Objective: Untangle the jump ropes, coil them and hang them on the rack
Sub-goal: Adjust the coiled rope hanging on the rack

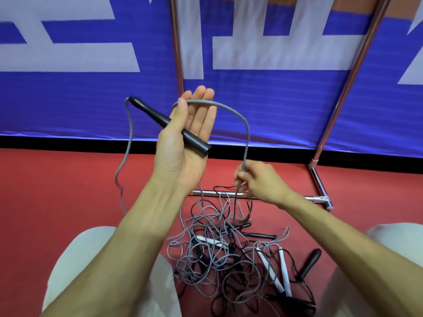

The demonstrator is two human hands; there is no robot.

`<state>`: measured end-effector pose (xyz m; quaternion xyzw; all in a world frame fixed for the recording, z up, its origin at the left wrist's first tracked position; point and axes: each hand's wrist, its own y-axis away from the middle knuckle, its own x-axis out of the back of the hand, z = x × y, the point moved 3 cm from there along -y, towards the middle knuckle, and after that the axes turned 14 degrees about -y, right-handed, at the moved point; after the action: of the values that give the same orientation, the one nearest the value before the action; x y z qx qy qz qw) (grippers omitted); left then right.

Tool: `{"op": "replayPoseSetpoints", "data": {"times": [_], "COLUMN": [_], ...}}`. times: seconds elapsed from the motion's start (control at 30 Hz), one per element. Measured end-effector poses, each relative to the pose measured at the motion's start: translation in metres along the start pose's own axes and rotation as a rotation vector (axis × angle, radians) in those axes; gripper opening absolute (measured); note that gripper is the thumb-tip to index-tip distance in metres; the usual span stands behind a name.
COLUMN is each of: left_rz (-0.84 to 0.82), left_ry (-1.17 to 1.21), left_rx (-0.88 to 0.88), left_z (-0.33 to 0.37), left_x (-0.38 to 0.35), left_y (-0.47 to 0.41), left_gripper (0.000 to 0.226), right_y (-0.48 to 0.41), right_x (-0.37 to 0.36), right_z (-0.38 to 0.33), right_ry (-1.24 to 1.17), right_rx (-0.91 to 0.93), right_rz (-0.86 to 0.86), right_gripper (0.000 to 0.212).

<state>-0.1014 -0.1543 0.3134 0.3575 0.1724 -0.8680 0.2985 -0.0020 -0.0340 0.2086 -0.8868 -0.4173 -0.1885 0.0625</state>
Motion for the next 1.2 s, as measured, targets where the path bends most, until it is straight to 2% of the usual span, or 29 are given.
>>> {"op": "replayPoseSetpoints", "data": {"times": [0.07,0.23,0.33,0.43,0.53,0.63,0.7,0.77,0.87,1.0,1.2], "left_rz": [0.043,0.095,0.116,0.119,0.090,-0.006,-0.153,-0.293,-0.409,-0.425,-0.190], "left_ry": [-0.014,-0.156,-0.260,-0.389,-0.541,-0.804,-0.974,-1.127,-1.335,-1.312,-0.939], "left_rx": [0.001,0.020,0.067,0.138,0.197,0.250,0.271,0.242,0.146,0.165,0.081], "left_z": [-0.001,-0.012,-0.023,-0.035,-0.048,-0.062,-0.071,-0.077,-0.082,-0.090,-0.065], "left_x": [0.007,0.014,0.015,0.016,0.014,0.010,0.007,0.003,0.000,-0.001,-0.007], "left_y": [-0.003,-0.005,-0.007,-0.007,-0.003,0.002,0.006,0.010,0.013,0.020,0.015], "left_gripper": [0.018,0.020,0.022,0.029,0.027,0.020,0.018,0.016,0.015,0.017,0.015], "right_y": [0.001,0.008,0.012,0.017,0.022,0.028,0.030,0.030,0.028,0.022,0.018], "right_x": [0.006,0.015,0.024,0.036,0.049,0.057,0.060,0.065,0.072,0.078,0.074], "right_z": [-0.004,-0.017,-0.029,-0.051,-0.068,-0.075,-0.075,-0.073,-0.064,-0.057,-0.042], "right_ry": [-0.219,-0.404,-0.603,-0.835,-1.041,-1.265,-1.414,-1.578,-1.794,-1.604,-1.128], "right_rx": [-0.028,0.037,0.078,0.187,0.308,0.328,0.305,0.277,0.204,0.111,-0.079], "right_rz": [0.107,0.257,0.376,0.391,0.313,0.239,0.232,0.264,0.344,0.421,0.368], "right_gripper": [0.023,0.019,0.020,0.020,0.020,0.019,0.021,0.022,0.020,0.018,0.021]}}
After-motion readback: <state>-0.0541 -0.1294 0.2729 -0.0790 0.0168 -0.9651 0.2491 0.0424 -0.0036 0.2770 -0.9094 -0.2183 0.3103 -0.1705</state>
